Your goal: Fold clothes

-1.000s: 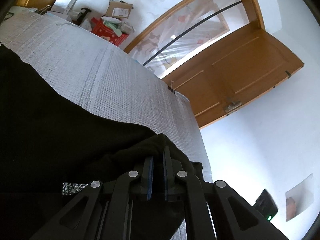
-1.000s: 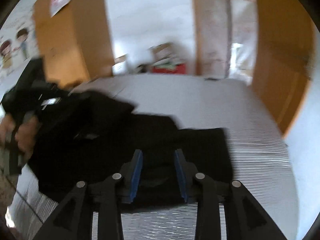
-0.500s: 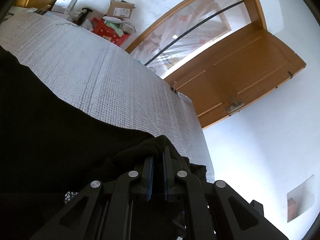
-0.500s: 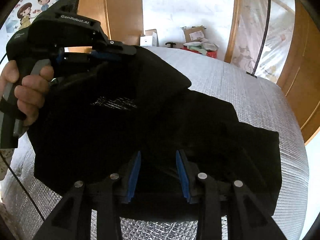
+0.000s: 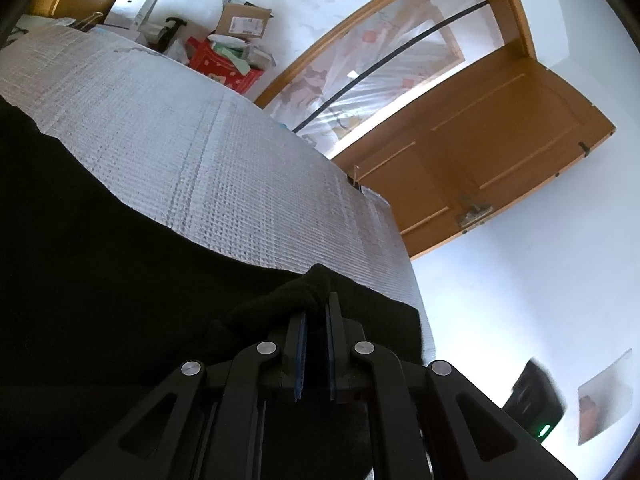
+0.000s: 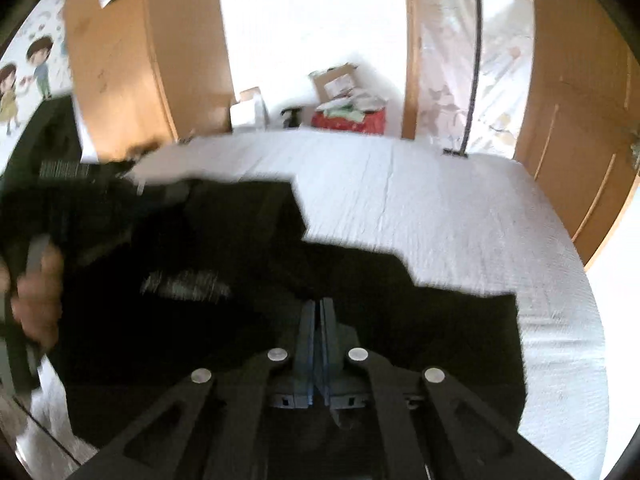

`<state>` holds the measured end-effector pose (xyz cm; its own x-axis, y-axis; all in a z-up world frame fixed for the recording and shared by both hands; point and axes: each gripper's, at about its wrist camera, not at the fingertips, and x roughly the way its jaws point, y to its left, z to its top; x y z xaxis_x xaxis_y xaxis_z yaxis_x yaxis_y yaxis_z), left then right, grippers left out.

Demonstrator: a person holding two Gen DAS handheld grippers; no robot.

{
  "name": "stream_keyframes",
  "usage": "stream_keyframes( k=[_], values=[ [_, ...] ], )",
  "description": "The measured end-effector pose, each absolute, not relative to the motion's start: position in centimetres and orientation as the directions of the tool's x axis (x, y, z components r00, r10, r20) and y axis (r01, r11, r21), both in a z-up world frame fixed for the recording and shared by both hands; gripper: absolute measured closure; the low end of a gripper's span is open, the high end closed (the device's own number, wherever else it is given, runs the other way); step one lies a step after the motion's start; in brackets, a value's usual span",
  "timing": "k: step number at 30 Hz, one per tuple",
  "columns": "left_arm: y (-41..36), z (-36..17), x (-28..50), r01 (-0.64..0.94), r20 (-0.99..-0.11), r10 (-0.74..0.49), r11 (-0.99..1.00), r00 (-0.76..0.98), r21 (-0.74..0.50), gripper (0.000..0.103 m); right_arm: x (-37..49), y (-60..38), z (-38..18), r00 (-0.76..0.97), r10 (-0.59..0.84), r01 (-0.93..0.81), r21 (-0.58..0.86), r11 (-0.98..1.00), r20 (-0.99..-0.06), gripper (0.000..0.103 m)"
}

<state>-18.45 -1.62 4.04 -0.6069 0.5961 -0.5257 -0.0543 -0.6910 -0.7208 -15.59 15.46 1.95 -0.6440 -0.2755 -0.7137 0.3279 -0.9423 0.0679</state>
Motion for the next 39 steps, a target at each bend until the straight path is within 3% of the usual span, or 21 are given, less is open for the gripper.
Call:
stream_keyframes(
  k=[6,9,25,32,39],
  values=[
    [-1.7,3.4,-19.0,-0.045,-0.547,0.591,-0.702,-0.593,-0.710,0.095,-20.4,15.2,3.2,-0.674,-0.215,0.269,0.037,-0.963,-0.707,0.101],
    [-1.8,3.5,-19.0,-0.058,-0.548,0.594,-0.708,-0.590,-0.704,0.088,-22.8,15.5,3.6,-0.674,-0.181,0.234,0.025,-0.972,-0.716,0.101],
    [-2.1,3.0,-19.1,-0.061,-0.556,0.585,-0.719,-0.590,-0.692,0.088,-30.0,16.0,3.5,-0.706,-0.008,0.092,-0.080,-0.993,-0.709,0.103],
    [-2.1,3.1,-18.6,-0.067,-0.556,0.592,-0.717,-0.584,-0.693,0.088,-27.4,17.7,4.1,-0.676,-0.213,0.219,0.084,-0.972,-0.705,0.101],
    [-1.7,2.9,-17.4,-0.080,-0.567,0.605,-0.719,-0.558,-0.690,0.088,-20.2,17.6,2.8,-0.585,-0.330,0.389,0.102,-0.916,-0.741,0.098]
  ],
)
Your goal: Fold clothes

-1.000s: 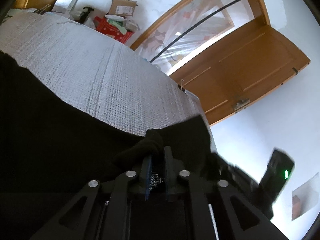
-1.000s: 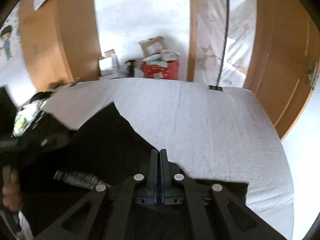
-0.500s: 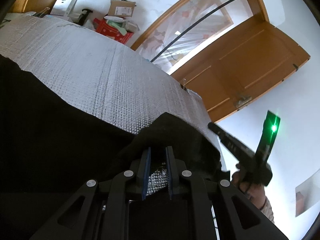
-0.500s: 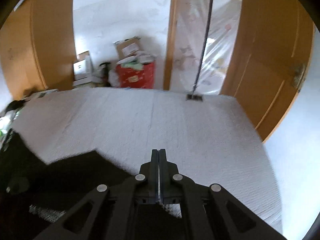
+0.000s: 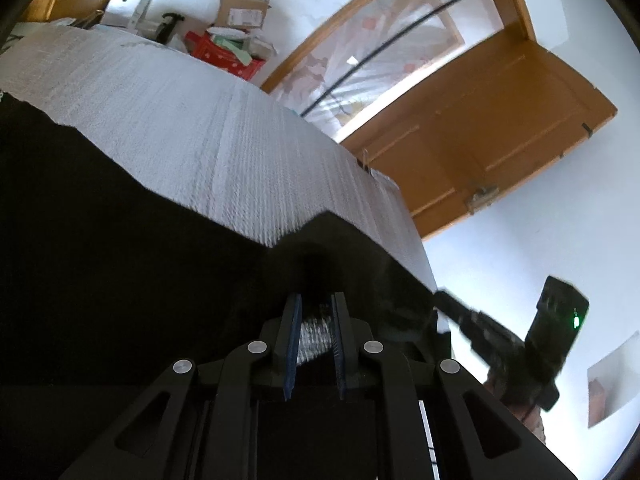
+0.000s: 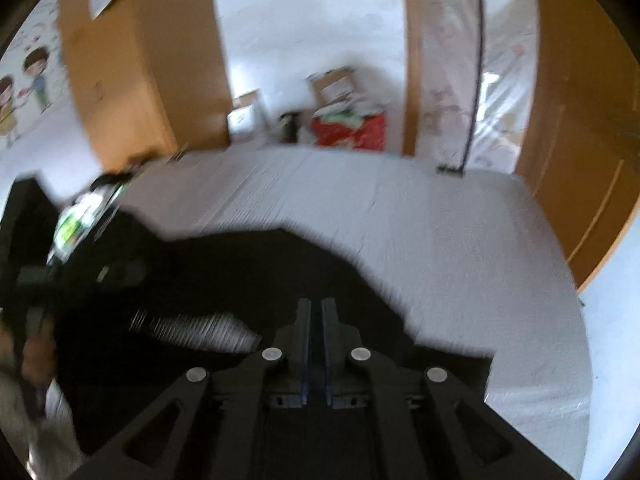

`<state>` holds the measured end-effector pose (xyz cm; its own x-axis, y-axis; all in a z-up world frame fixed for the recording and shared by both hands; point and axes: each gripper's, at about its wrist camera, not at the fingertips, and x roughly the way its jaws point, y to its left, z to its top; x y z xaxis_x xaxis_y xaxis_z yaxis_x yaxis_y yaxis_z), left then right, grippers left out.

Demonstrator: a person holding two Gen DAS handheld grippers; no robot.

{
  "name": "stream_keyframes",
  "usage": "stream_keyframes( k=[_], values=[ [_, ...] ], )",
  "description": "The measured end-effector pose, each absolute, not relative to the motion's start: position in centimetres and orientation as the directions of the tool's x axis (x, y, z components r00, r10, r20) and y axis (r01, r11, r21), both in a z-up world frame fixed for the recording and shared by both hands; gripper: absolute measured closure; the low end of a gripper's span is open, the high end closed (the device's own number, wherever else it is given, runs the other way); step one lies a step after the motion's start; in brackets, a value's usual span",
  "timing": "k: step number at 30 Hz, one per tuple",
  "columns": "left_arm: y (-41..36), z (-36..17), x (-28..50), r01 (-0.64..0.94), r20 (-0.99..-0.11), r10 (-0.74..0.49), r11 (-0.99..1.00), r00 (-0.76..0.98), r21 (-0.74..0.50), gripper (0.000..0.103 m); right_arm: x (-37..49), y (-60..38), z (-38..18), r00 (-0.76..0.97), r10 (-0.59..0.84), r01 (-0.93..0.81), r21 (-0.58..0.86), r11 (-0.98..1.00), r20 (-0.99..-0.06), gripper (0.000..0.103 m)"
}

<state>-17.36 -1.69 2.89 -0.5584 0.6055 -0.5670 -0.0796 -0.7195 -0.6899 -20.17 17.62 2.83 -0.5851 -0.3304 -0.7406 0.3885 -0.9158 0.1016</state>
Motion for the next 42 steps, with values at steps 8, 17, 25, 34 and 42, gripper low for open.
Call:
stream_keyframes(
  k=[8,17,25,34,42],
  values=[
    [1.0,2.0,-15.9,-0.129,-0.621,0.604,-0.761,-0.500,-0.636,0.088,-17.4,16.4,-1.6,-0.482,-0.297,0.394,0.098,-0.914,-0.824,0.098],
    [4.5,1.2,-14.6,-0.247,-0.672,0.606,-0.792,-0.424,-0.559,0.082,-20.1,18.0,-2.3,-0.502,-0.248,0.281,0.115,-0.953,-0.829,0.097],
    [4.6,-0.6,-15.0,-0.223,-0.696,0.611,-0.790,-0.379,-0.572,0.082,-23.3,18.8,-0.7,-0.530,-0.259,0.209,0.171,-0.963,-0.808,0.097],
    [4.8,-0.7,-15.2,-0.227,-0.698,0.607,-0.792,-0.379,-0.566,0.082,-27.5,18.9,-0.1,-0.559,-0.187,0.116,0.147,-0.982,-0.808,0.097],
    [4.2,-0.2,-14.6,-0.221,-0.693,0.608,-0.791,-0.388,-0.570,0.082,-26.9,19.8,0.6,-0.540,-0.154,0.095,0.122,-0.988,-0.827,0.097]
  ],
)
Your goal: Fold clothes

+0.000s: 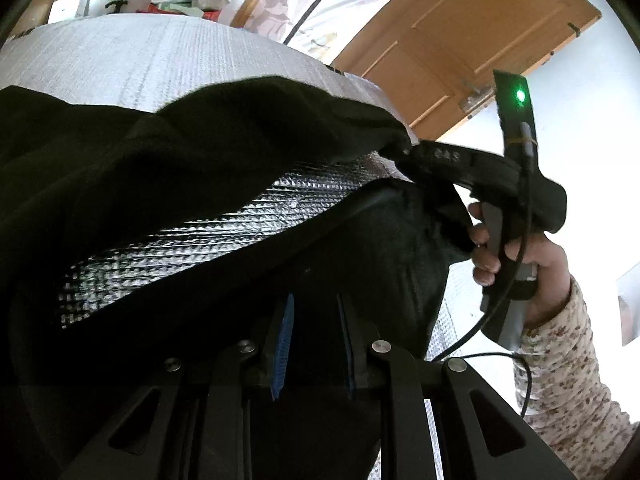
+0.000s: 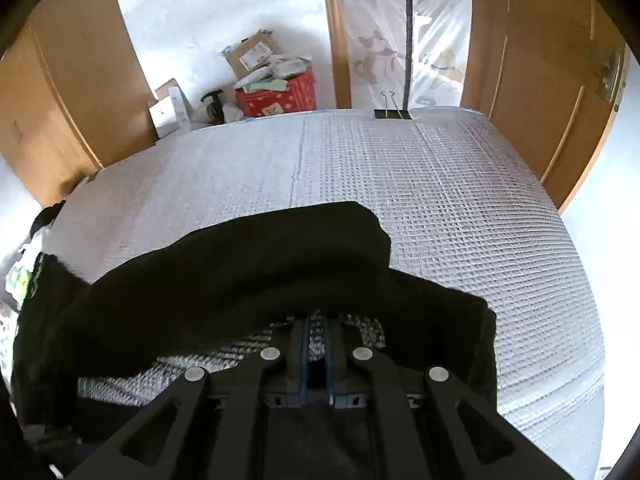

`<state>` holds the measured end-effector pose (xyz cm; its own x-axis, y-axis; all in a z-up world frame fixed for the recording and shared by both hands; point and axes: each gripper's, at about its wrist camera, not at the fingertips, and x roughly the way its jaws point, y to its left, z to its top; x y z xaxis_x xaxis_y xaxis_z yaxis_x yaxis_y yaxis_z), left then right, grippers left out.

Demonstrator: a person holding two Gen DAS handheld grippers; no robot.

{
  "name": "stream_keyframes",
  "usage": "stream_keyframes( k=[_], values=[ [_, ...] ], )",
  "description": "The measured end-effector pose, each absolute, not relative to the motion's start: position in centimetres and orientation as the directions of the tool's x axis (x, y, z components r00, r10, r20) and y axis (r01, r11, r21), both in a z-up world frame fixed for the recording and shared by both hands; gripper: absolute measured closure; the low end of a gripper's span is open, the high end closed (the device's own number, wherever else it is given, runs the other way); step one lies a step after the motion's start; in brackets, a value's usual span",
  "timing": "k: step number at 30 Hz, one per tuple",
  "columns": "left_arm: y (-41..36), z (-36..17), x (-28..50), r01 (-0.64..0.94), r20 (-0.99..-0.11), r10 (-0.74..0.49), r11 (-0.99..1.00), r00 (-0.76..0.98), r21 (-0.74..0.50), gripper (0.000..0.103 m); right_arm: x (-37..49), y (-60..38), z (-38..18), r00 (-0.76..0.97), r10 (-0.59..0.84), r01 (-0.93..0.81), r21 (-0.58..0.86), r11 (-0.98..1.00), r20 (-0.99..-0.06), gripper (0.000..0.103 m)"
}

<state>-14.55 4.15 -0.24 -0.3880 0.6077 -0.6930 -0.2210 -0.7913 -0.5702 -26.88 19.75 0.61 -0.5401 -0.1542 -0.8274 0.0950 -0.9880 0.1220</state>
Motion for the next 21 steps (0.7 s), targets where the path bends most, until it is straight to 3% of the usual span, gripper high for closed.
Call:
stream_keyframes(
  k=[10,14,21],
  values=[
    [-0.3,1.2,-11.4,-0.188,-0.682,0.569,-0.813,-0.459,-0.551,0.079,-19.7,19.2,2.4,-0.585,-0.148,0.148,0.074,-0.986,-0.797,0.092],
    [-3.1,1.9,-9.2,-0.154,-0.688,0.527,-0.835,-0.499,-0.527,0.079,-16.1,18.8,2.6,-0.580,-0.182,0.174,0.097,-0.980,-0.794,0.085],
    [-9.3,2.7,-4.9,-0.051,-0.658,0.461,-0.839,-0.596,-0.542,0.079,-11.1,15.9,2.7,-0.570,-0.238,0.264,0.099,-0.960,-0.787,0.084]
  ],
)
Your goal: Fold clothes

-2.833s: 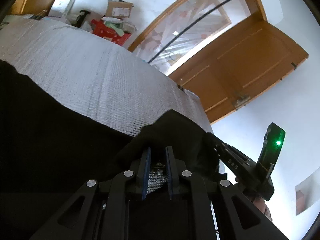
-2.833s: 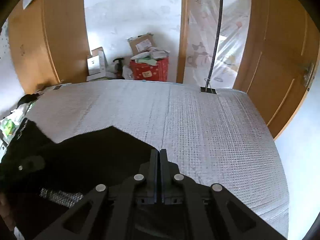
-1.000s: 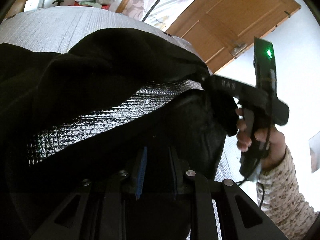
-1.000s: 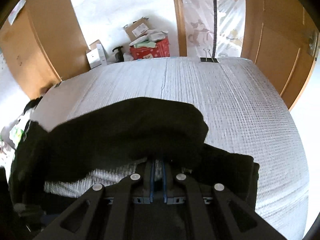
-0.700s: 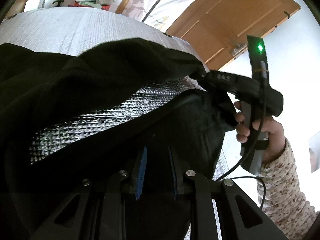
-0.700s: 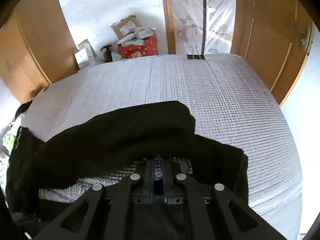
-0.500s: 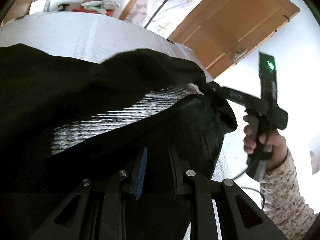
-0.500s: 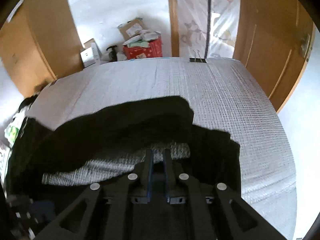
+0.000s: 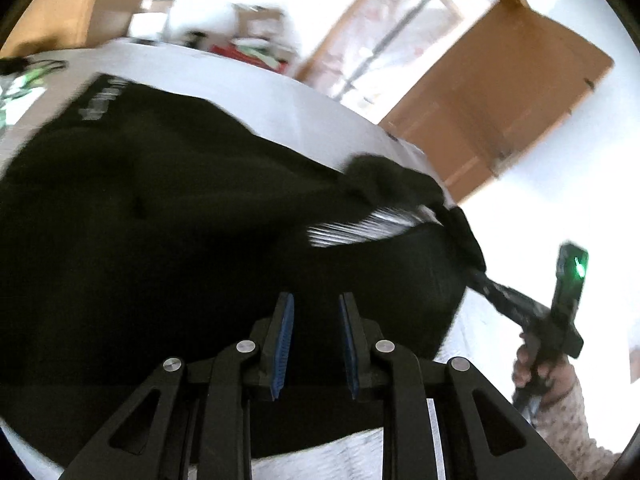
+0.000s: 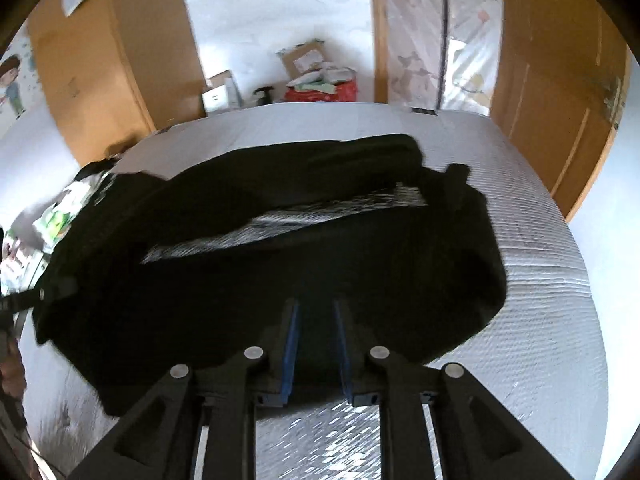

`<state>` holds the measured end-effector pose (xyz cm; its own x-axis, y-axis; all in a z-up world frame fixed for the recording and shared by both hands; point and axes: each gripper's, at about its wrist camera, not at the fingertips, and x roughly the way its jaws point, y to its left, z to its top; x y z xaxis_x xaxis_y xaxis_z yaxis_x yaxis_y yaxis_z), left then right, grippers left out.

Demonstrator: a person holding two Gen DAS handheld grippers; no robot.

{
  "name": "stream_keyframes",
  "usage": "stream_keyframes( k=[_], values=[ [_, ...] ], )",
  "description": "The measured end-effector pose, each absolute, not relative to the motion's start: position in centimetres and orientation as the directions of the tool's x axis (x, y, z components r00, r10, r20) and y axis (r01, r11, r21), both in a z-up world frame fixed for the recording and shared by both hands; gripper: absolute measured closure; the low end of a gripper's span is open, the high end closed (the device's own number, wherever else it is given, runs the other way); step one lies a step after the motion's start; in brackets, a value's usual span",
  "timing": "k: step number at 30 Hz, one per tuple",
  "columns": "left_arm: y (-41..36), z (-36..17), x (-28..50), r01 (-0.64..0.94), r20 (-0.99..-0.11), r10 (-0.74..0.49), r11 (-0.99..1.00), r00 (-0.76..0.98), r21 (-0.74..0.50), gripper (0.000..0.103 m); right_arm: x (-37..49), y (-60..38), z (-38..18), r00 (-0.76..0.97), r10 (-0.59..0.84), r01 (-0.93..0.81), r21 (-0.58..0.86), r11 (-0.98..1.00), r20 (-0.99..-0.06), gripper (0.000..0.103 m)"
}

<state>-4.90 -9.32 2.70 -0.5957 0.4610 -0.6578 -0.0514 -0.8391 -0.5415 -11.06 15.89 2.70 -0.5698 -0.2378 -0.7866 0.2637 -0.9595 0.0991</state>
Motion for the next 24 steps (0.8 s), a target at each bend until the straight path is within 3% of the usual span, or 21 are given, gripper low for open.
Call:
stream_keyframes(
  k=[10,16,24],
  values=[
    [-20.4,2.3,2.0,0.224,-0.678,0.220,-0.836,-0.701,-0.502,0.079,-5.6,9.8,2.2,-0.536,-0.331,0.426,0.090,-0.900,-0.777,0.078],
    [-25.4,1.2,4.5,0.369,-0.703,0.119,-0.783,-0.701,-0.501,0.079,-3.3,6.4,2.5,-0.518,-0.409,0.514,0.109,-0.851,-0.751,0.068],
    [-27.4,0.1,4.3,0.419,-0.715,0.091,-0.756,-0.693,-0.502,0.079,-4.8,7.6,1.6,-0.561,-0.307,0.381,0.089,-0.920,-0.769,0.066]
  ],
)
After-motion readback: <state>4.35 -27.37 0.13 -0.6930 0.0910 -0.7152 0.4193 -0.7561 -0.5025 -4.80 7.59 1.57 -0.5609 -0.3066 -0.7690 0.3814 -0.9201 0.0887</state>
